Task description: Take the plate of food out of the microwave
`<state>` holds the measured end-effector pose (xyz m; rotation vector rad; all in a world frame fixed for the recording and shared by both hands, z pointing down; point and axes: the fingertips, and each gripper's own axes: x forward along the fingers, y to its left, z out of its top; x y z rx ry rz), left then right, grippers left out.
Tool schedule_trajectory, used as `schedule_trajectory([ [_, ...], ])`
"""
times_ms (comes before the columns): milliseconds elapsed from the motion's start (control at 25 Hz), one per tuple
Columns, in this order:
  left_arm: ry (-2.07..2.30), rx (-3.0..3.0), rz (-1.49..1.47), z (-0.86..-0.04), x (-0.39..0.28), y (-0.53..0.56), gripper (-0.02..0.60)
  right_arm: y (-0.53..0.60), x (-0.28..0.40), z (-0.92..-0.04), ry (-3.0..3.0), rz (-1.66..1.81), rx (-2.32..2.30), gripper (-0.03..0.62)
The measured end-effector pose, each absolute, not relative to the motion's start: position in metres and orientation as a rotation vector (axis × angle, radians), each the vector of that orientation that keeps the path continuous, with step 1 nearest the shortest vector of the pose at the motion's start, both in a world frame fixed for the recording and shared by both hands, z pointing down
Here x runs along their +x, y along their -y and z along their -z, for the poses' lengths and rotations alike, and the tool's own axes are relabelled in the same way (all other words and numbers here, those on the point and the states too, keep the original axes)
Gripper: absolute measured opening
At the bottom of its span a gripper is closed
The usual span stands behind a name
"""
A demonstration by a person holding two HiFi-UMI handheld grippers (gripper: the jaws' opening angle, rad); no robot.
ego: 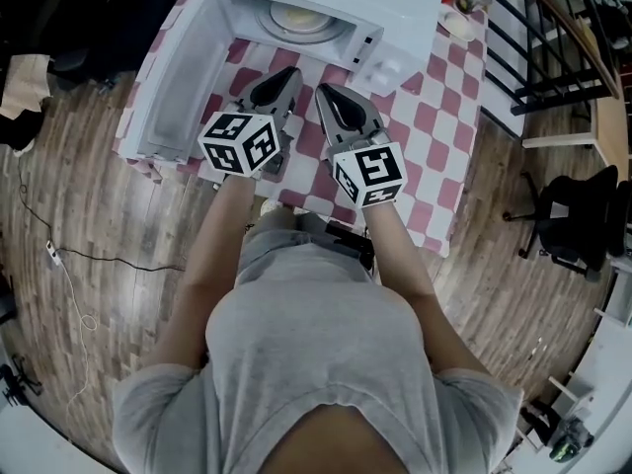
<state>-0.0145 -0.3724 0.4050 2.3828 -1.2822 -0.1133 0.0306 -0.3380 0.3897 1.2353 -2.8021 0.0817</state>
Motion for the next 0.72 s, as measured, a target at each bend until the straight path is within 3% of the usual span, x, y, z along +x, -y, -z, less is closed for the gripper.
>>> schedule_trajectory([
  [120, 1.273, 2.307, 0.12, -0.418, -0.02, 0.392, 0.249, 0.351, 0.028, -0.398, 2.796, -0.127, 1.244, 0.028],
  [160, 1.274, 2.273, 0.125, -0.423, -0.022, 0.398, 0.264, 0.355, 0.028, -0.402, 2.789, -0.142, 1.254, 0.028],
  [640, 1.241, 1.841, 0.212, -0.513, -0.04, 0.47, 0.213, 0.398, 0.024, -0.444, 2.698, -0.273, 1.314, 0.028],
  [720, 1.23, 1.761, 0.257, -0.525, -0.044, 0.479, 0.268, 0.401, 0.022, -0.451, 2.683, -0.295, 1.312, 0.028],
])
